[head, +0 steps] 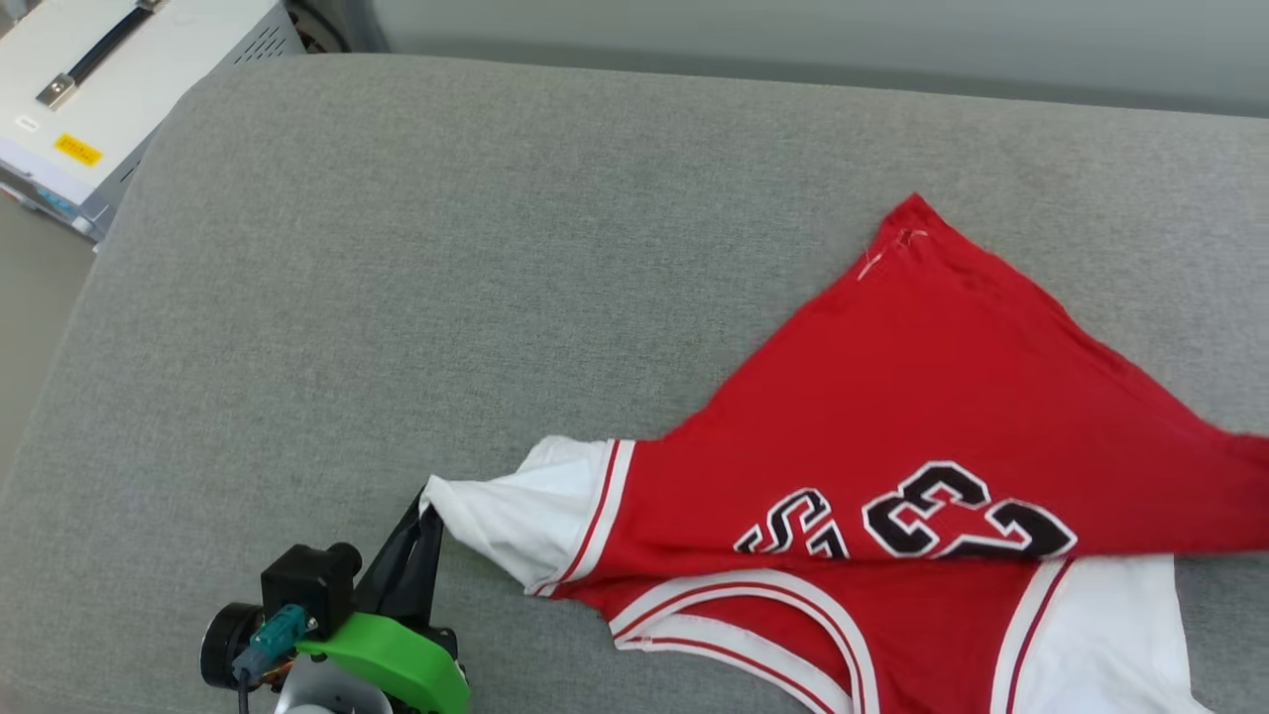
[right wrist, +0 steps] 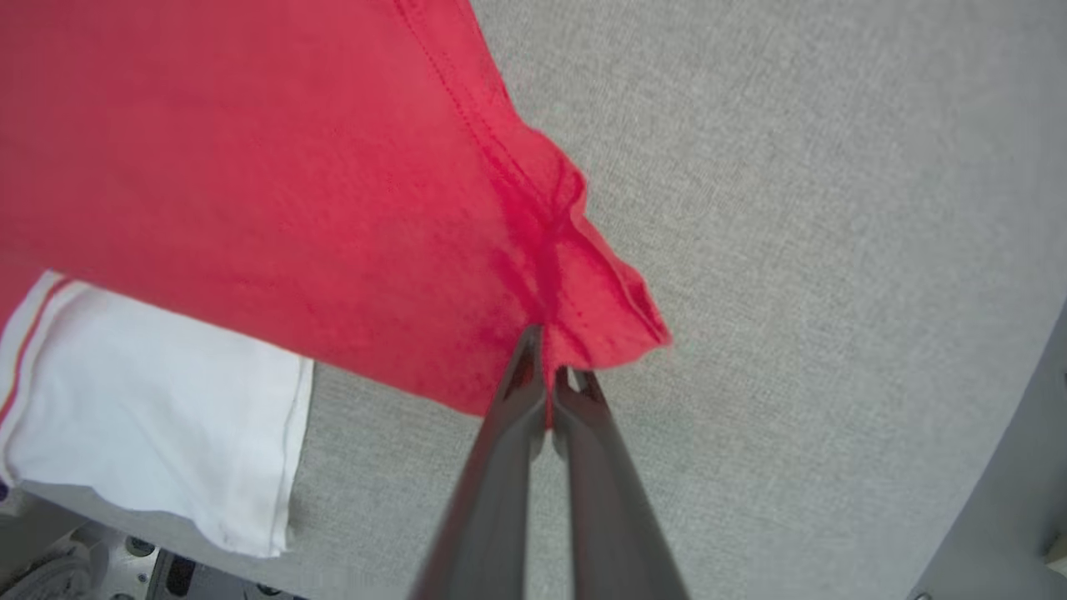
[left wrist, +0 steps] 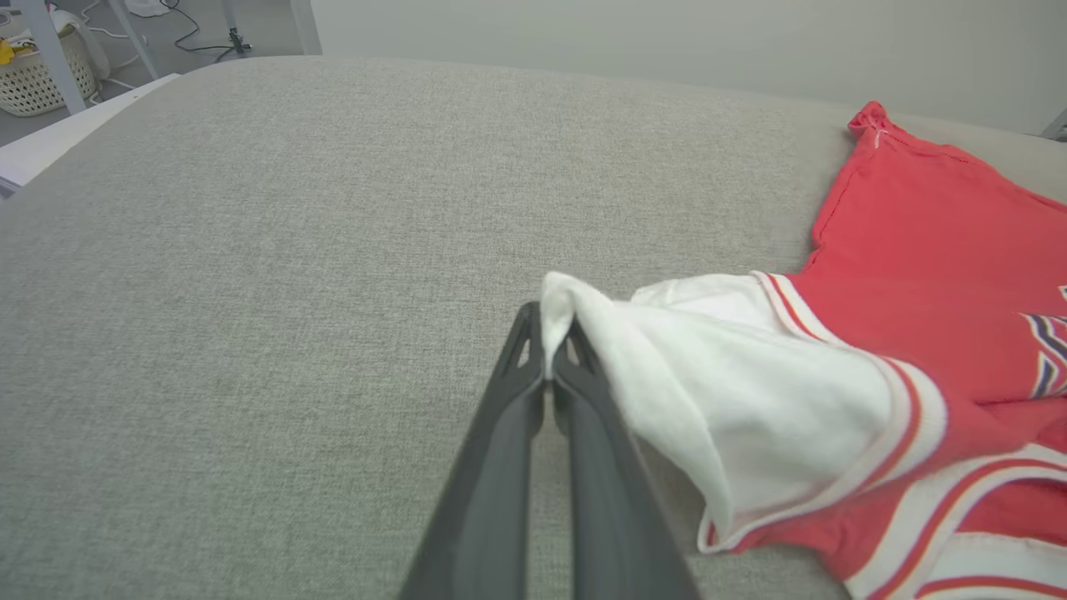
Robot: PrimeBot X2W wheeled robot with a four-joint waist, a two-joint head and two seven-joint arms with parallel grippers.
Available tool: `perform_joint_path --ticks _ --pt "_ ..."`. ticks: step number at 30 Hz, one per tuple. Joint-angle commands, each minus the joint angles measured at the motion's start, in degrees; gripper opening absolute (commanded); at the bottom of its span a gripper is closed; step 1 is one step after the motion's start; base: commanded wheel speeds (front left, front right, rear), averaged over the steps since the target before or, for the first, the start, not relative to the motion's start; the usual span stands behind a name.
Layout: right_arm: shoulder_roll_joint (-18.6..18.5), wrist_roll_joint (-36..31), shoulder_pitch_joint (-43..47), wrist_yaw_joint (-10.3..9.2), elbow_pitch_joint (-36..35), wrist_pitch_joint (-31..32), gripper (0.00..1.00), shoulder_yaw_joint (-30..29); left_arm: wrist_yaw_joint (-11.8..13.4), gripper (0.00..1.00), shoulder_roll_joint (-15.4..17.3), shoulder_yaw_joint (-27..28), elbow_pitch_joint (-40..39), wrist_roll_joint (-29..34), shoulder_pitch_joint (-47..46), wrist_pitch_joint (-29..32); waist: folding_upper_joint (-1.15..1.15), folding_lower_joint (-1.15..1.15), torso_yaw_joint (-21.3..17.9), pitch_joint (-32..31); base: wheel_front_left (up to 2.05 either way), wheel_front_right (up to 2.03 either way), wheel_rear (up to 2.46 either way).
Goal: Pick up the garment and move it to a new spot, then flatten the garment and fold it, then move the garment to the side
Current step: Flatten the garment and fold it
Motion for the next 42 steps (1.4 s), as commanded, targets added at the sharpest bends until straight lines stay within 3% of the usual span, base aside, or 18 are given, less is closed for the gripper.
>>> perform_joint_path --ticks 1,8,13,14,16,17,18,26,30,36,42 --pt "0.08 0.69 3.09 -0.04 0.1 -0.55 0.0 -0.54 0.52 0.0 0.54 0.25 -0.39 -0.51 1.19 0.31 0.25 0.0 -2.03 -1.95 0.0 0.0 0.0" --pt "4.03 1.61 16.97 -0.04 0.83 -3.01 0.0 -4.17 1.49 0.0 1.06 0.07 -1.37 -0.5 2.41 0.97 0.25 0.0 -3.16 -2.46 0.0 0.0 0.0" --pt "9.58 0.59 23.78 -0.04 1.31 -4.3 0.0 -6.13 1.91 0.0 1.24 0.03 -2.18 -0.64 2.57 1.31 0.25 0.0 -3.52 -2.18 0.0 0.0 0.0" --pt "12.19 -0.4 25.05 -0.04 1.36 -4.91 0.0 -7.3 2.12 0.0 1.27 -0.09 -2.44 -0.62 2.53 1.5 0.25 0.0 -3.71 -2.01 0.0 0.0 0.0" --pt "13.32 -1.22 25.14 -0.04 1.28 -5.42 0.0 -8.21 2.26 0.0 1.31 -0.15 -2.57 -0.64 2.56 1.62 0.25 0.0 -3.86 -2.02 0.0 0.0 0.0" --pt "13.85 -1.65 25.04 -0.04 1.19 -5.66 0.35 -9.18 2.36 0.0 1.35 -0.21 -2.65 -0.64 2.58 1.76 0.25 0.0 -3.94 -2.11 0.0 0.0 0.0" --pt "14.07 -1.9 24.88 -0.04 1.06 -6.0 1.0 -10.07 2.44 0.0 1.38 -0.25 -2.73 -0.64 2.59 1.88 0.25 0.0 -3.98 -2.21 0.0 0.0 0.0" --pt "13.77 -4.79 20.73 -0.04 -6.87 -9.11 1.0 -22.13 3.32 0.0 1.98 -0.57 -4.43 -0.28 2.63 2.77 0.25 0.0 -3.45 -2.68 0.0 0.0 0.0" --pt "14.05 -7.41 15.85 -0.04 -11.7 -7.69 1.0 -25.02 3.54 0.0 1.96 -0.93 -5.25 0.03 2.09 3.1 0.25 0.0 -2.75 -1.92 0.0 0.0 0.0" --pt "16.24 -10.63 5.56 -0.04 -15.08 -3.64 1.0 -23.88 3.34 0.0 1.53 -1.95 -6.09 0.79 0.39 3.35 0.25 0.0 -1.06 0.23 0.0 0.0 0.0" --pt "18.87 -12.52 -5.9 -0.04 -11.61 2.66 1.0 -18.2 2.89 0.0 0.95 -2.89 -6.55 1.4 -1.53 3.31 0.25 0.0 0.81 2.71 0.0 0.0 0.0"
